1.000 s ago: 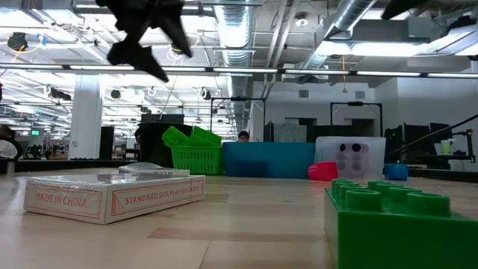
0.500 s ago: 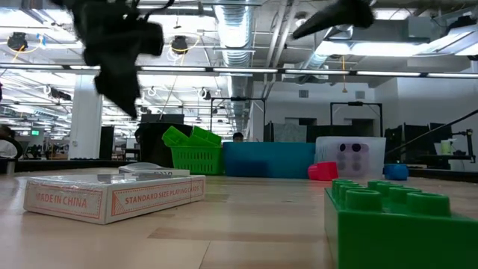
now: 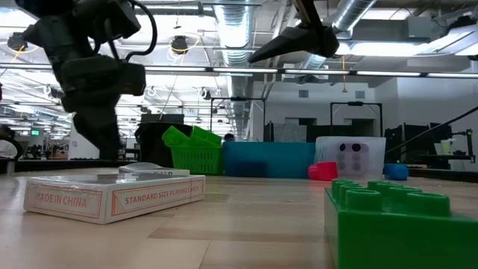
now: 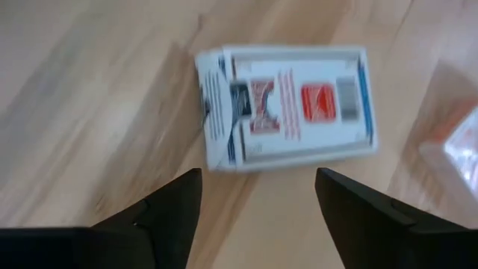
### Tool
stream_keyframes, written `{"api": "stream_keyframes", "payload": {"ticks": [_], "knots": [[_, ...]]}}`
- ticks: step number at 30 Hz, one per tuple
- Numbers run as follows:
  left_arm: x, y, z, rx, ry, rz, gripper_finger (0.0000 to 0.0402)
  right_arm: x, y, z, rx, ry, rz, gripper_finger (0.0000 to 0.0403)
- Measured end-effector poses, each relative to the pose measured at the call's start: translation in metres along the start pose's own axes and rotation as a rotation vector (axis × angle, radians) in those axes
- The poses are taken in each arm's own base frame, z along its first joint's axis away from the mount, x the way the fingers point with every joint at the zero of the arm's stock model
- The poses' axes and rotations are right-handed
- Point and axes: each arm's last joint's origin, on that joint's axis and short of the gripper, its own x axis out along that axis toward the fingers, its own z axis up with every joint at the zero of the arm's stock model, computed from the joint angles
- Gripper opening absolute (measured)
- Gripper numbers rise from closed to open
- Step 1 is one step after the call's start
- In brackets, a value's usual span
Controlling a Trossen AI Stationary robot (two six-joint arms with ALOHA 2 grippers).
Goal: Pick & Place Toys
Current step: Put the blue deck of cards into the black bucket
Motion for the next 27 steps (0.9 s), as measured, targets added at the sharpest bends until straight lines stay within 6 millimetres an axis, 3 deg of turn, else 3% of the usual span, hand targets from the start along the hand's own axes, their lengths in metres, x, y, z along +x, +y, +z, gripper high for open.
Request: {"api": "stream_keyframes", "payload": {"ticks": [13, 27], "knots": [[0.001, 0.0, 0.006, -0.022, -0.131, 0.07, 0.0217, -0.007, -0.002, 0.009, -0.06, 0.016, -0.006, 0.04], [0.029, -0.002, 0.003, -0.011, -0.085, 0.103, 0.0214, -0.005, -0.005, 0.012, -0.061, 0.042, -0.009, 0.0391]]}}
